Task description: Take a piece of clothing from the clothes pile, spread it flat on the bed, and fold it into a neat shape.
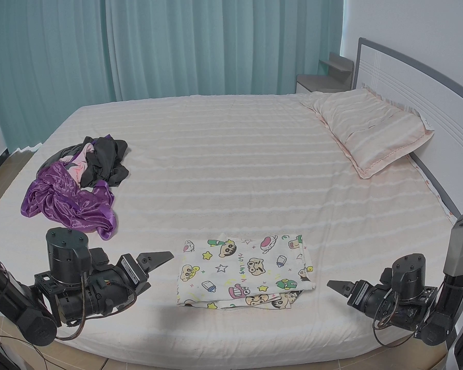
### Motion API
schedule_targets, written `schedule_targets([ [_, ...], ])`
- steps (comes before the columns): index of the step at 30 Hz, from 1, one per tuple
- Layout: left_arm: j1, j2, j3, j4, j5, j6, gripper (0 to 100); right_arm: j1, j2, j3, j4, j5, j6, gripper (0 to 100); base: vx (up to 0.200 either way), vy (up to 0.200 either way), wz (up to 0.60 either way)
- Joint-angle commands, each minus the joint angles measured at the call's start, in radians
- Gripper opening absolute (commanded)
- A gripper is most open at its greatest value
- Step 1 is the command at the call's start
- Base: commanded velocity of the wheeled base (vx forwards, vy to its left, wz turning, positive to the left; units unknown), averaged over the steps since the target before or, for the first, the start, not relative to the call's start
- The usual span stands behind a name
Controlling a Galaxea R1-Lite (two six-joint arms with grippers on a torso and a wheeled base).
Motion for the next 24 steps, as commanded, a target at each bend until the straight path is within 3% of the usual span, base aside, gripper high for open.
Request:
schedule_targets([
  [1,0.042,0.013,-0.005,0.0,-0.02,0.0,100,-0.002,0.044,-0.005,-0.062,0.005,0.011,100,0.0,0.2,0.0],
  [7,0.071,0.041,-0.014,-0.002,-0.03,0.0,100,-0.001,0.192,-0.019,-0.174,-0.002,0.008,100,0.0,0.2,0.0],
  [16,0.071,0.075,-0.003,-0.042,-0.03,-0.001,100,-0.013,0.235,-0.082,-0.173,0.001,0.009,100,0.0,0.0,0.0],
  [24,0.071,0.087,-0.002,-0.043,-0.029,0.0,100,-0.073,0.243,-0.073,-0.171,-0.004,0.003,100,0.2,0.0,0.0],
])
